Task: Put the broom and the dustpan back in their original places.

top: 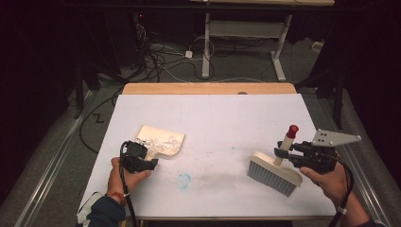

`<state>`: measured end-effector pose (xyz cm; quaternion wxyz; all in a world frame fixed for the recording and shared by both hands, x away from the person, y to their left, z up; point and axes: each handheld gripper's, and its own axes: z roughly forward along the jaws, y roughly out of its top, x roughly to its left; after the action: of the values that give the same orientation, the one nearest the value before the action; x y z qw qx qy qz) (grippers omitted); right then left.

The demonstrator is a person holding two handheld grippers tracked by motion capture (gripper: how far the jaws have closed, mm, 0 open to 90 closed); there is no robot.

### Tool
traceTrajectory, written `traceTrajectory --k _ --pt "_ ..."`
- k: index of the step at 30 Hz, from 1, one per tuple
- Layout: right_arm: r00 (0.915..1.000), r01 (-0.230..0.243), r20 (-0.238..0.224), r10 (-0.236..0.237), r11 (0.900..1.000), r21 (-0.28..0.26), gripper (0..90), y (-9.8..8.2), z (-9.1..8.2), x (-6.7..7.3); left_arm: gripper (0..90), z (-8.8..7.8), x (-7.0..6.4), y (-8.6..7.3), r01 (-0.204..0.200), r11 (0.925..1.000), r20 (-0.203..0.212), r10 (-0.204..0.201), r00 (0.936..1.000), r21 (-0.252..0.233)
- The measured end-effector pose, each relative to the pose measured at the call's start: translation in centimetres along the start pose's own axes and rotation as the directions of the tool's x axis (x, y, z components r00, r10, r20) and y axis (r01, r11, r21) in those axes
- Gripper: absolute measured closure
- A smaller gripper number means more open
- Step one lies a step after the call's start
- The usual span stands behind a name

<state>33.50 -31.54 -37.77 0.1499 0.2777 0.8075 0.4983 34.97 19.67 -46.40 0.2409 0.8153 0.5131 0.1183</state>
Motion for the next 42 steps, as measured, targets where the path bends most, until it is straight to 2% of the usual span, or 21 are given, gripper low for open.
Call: traceTrajectory --k 4,6,9,12,14,16,18,20,22,23,25,27,29,32,33,34,36,37,39,40,42 --pt "0.9984 -0.047 0.034 0.046 0.998 0.032 62.7 0.2 1.1 -2.2 45.7 -0.1 -0.8 -0.5 -0.033 0.9994 0.027 0.033 0.9991 0.001" --pt "0.9963 -0.048 0.073 0.045 0.998 0.041 60.9 0.4 1.6 -2.9 45.2 -0.2 -1.1 -0.7 -0.047 0.9989 0.048 0.047 0.9977 -0.011" --pt "0.9930 -0.062 0.105 0.056 0.997 0.056 59.2 0.5 2.4 -3.7 45.0 -0.2 -1.8 -0.9 -0.067 0.9977 0.044 0.068 0.9967 -0.012" --pt "0.9862 -0.078 0.151 0.067 0.995 0.067 57.9 0.6 3.4 -4.4 45.0 -0.2 -2.7 -1.1 -0.112 0.9936 0.047 0.113 0.9925 -0.005" --pt "0.9812 -0.077 0.183 0.062 0.994 0.078 57.2 0.8 4.1 -4.8 43.9 -0.2 -3.0 -1.2 -0.126 0.9920 0.044 0.126 0.9910 -0.013" --pt "0.9784 -0.085 0.196 0.067 0.993 0.084 56.9 1.0 4.8 -5.1 41.7 -0.2 -3.2 -1.3 -0.149 0.9886 0.046 0.150 0.9876 -0.019" --pt "0.9725 -0.084 0.225 0.060 0.992 0.097 56.6 1.2 5.5 -5.3 36.8 -0.3 -3.2 -1.4 -0.153 0.9879 0.017 0.153 0.9880 -0.026" --pt "0.9671 -0.085 0.248 0.057 0.991 0.104 55.6 1.4 6.1 -5.4 34.9 -0.5 -2.9 -1.5 -0.174 0.9828 0.015 0.175 0.9844 -0.061" --pt "0.9578 -0.086 0.283 0.049 0.989 0.120 55.2 1.6 6.7 -5.6 30.9 -0.9 -2.9 -1.7 -0.196 0.9736 0.010 0.198 0.9801 -0.117" --pt "0.9562 -0.088 0.289 0.050 0.989 0.121 55.2 1.7 7.0 -5.7 27.4 -1.1 -3.0 -1.8 -0.199 0.9703 0.004 0.201 0.9795 -0.138" --pt "0.9519 -0.082 0.304 0.038 0.988 0.133 54.2 1.7 7.6 -6.0 26.0 -1.3 -3.2 -2.0 -0.218 0.9617 -0.030 0.216 0.9759 -0.166" --pt "0.9395 -0.091 0.340 0.040 0.986 0.137 53.3 1.8 8.3 -6.2 24.3 -1.5 -3.2 -2.2 -0.222 0.9570 -0.051 0.216 0.9750 -0.187" --pt "0.9272 -0.096 0.372 0.041 0.987 0.129 51.9 2.1 8.8 -6.5 24.2 -1.7 -3.1 -2.4 -0.216 0.9522 -0.046 0.211 0.9764 -0.216" --pt "0.9064 -0.108 0.420 0.041 0.985 0.136 48.0 2.6 9.3 -6.7 23.2 -2.1 -3.1 -2.6 -0.235 0.9389 -0.056 0.228 0.9721 -0.252" --pt "0.9027 -0.107 0.428 0.041 0.986 0.131 47.5 2.6 9.4 -6.6 22.5 -2.1 -3.0 -2.7 -0.239 0.9329 -0.056 0.233 0.9709 -0.269" --pt "0.8978 -0.098 0.439 0.034 0.987 0.124 47.1 2.7 9.5 -6.5 22.3 -2.1 -3.0 -2.8 -0.239 0.9310 -0.054 0.233 0.9710 -0.276" --pt "0.8799 -0.084 0.475 0.024 0.991 0.104 44.0 2.8 9.5 -6.5 21.5 -2.1 -3.0 -2.8 -0.247 0.9247 -0.049 0.244 0.9687 -0.290" --pt "0.8743 -0.085 0.484 0.034 0.993 0.083 43.3 2.9 9.4 -6.6 21.3 -2.1 -3.0 -2.9 -0.249 0.9213 -0.053 0.245 0.9681 -0.299" --pt "0.8644 -0.092 0.500 0.052 0.994 0.055 41.4 3.1 9.3 -6.7 21.3 -2.2 -3.2 -2.9 -0.271 0.9103 -0.062 0.265 0.9622 -0.313" --pt "0.8615 -0.082 0.506 0.043 0.995 0.056 41.1 3.1 9.3 -6.6 21.6 -2.4 -3.3 -3.0 -0.284 0.9037 -0.073 0.276 0.9585 -0.320" --pt "0.8698 -0.074 0.492 0.037 0.996 0.056 41.0 3.2 9.4 -6.4 21.7 -2.4 -3.3 -3.0 -0.290 0.8980 -0.066 0.285 0.9563 -0.331"
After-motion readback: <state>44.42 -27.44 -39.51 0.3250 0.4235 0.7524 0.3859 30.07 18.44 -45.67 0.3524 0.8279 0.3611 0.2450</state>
